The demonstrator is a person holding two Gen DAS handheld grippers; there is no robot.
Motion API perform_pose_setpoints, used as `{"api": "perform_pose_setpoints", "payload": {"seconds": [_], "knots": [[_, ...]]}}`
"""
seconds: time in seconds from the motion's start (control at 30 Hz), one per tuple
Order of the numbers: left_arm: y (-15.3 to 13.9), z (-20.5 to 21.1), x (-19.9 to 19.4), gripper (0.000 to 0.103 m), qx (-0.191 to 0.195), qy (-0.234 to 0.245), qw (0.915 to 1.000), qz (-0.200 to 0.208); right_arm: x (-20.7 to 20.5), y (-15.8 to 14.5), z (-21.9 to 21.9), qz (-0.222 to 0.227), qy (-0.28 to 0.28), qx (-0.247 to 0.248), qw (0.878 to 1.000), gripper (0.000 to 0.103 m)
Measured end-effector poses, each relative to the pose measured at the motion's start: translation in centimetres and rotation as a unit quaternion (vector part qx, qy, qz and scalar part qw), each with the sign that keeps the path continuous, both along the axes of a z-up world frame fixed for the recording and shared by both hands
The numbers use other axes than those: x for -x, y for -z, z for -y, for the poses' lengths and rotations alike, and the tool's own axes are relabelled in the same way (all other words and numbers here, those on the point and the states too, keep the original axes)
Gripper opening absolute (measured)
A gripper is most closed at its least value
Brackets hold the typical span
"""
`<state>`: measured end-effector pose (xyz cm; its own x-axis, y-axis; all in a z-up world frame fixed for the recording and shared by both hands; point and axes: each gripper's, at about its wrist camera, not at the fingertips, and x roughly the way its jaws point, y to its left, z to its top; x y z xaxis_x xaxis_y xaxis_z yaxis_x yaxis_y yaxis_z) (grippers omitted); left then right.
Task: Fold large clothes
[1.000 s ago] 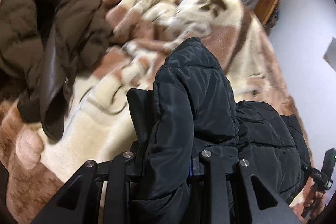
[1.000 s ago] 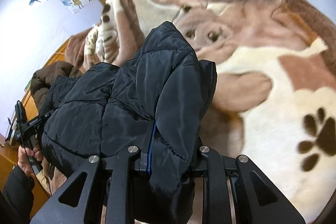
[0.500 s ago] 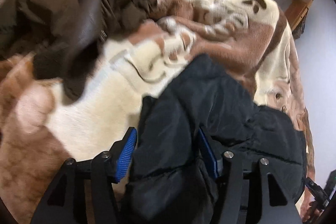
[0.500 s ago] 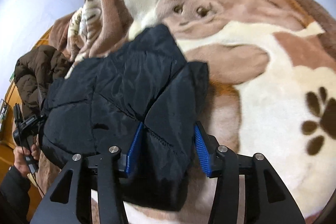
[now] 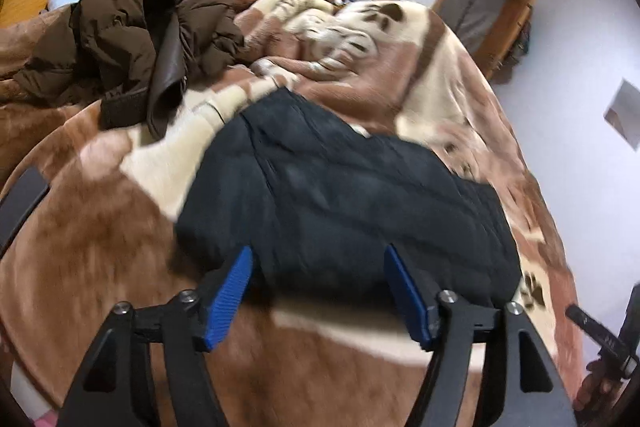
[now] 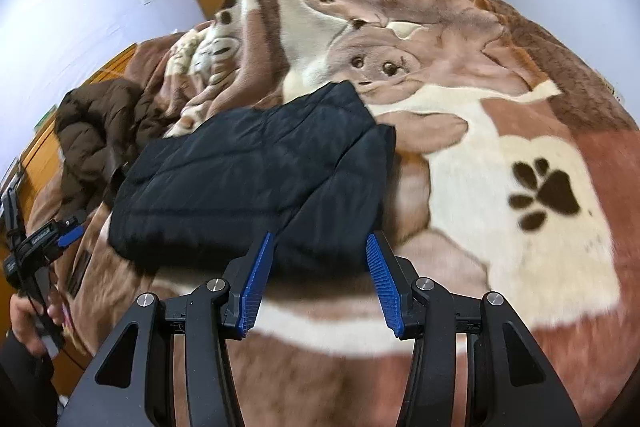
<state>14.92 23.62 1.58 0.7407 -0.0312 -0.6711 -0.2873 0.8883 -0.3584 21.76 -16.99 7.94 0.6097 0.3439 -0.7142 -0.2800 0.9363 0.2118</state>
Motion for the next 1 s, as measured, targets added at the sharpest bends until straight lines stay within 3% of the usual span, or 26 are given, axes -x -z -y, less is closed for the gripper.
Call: {"api": "perform_pose_setpoints", "payload": {"seconds": [0.23, 0.43, 0.67, 1.0], "knots": [[-0.9, 8.0, 8.4, 0.078, -0.031, 0.035, 0.9989, -0.008, 8.5, 0.2, -0.2, 0.013, -0.016, 0.031, 0.999, 0.05], [-0.9, 12.2, 12.8, 0.078, -0.061, 0.051, 0.9964, -0.03, 14.0, 0.6, -0.3, 0.02, -0.028, 0.061, 0.998, 0.051], [-1.4, 14.0, 14.3, 0.078, -0.086, 0.053, 0.9942, -0.038, 17.3, 0.0, -1.3, 0.055, -0.048, 0.095, 0.993, 0.051], [-1.6, 15.0, 14.8, 0.078, -0.096, 0.054, 0.9932, -0.038, 18.0, -0.1, -1.9, 0.056, -0.056, 0.1, 0.992, 0.051]]}}
